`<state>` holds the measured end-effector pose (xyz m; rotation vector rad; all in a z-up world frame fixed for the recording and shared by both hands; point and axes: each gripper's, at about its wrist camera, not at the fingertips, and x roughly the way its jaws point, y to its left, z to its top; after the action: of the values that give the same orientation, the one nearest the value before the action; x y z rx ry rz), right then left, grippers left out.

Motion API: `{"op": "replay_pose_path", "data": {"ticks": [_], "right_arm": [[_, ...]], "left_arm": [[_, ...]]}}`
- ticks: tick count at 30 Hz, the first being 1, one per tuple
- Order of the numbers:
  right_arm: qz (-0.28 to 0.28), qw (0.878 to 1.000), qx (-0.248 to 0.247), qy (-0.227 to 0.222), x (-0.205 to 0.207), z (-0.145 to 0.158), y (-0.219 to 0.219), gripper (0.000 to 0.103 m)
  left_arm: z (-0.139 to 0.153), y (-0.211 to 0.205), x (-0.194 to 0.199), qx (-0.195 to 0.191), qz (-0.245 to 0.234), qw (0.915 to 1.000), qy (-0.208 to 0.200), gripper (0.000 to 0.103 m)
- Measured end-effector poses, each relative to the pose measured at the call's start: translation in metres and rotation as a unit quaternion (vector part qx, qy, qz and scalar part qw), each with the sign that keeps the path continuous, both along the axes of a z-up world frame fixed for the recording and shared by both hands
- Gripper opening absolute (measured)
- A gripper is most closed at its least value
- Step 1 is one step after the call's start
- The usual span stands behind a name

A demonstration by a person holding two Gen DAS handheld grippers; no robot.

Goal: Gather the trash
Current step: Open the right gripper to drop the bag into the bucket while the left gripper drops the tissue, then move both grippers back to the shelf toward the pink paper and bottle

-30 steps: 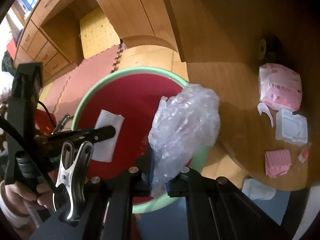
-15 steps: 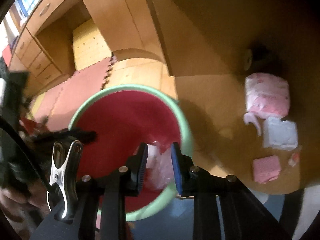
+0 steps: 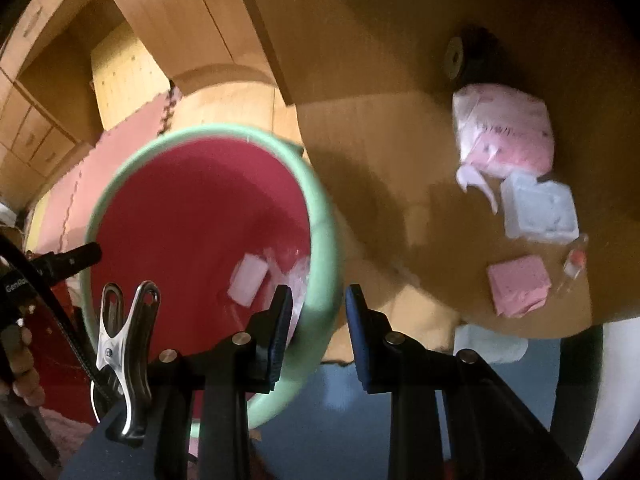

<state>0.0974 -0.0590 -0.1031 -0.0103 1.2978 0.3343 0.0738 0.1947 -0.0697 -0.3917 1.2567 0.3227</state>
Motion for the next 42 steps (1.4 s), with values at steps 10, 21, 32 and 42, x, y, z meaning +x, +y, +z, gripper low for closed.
{"op": "replay_pose_path", "data": {"ticks": [10,21,32,42], "right_arm": [[-0.026,0.999,0.016,0.037,0.004,-0.032,0.026,0.035],[0.012,0.999,0.035,-0.036,0.028,-0.032,0.081,0.035],[0.005,0.997,0.069,-0.045,0.045,-0.032,0.092,0.038],[0.011,0.991,0.101,-0.091,0.028,0.014,0.066,0.054]], "left_arm": [[-0.018,-0.001,0.012,0.063,-0.016,0.9978,0.006,0.047],[-0.019,0.044,0.020,0.086,0.036,0.9953,-0.024,0.048],[-0.008,0.064,0.023,0.067,0.082,0.9936,-0.040,0.048],[0.035,0.049,0.013,0.091,0.067,0.9901,-0.084,0.049]]}}
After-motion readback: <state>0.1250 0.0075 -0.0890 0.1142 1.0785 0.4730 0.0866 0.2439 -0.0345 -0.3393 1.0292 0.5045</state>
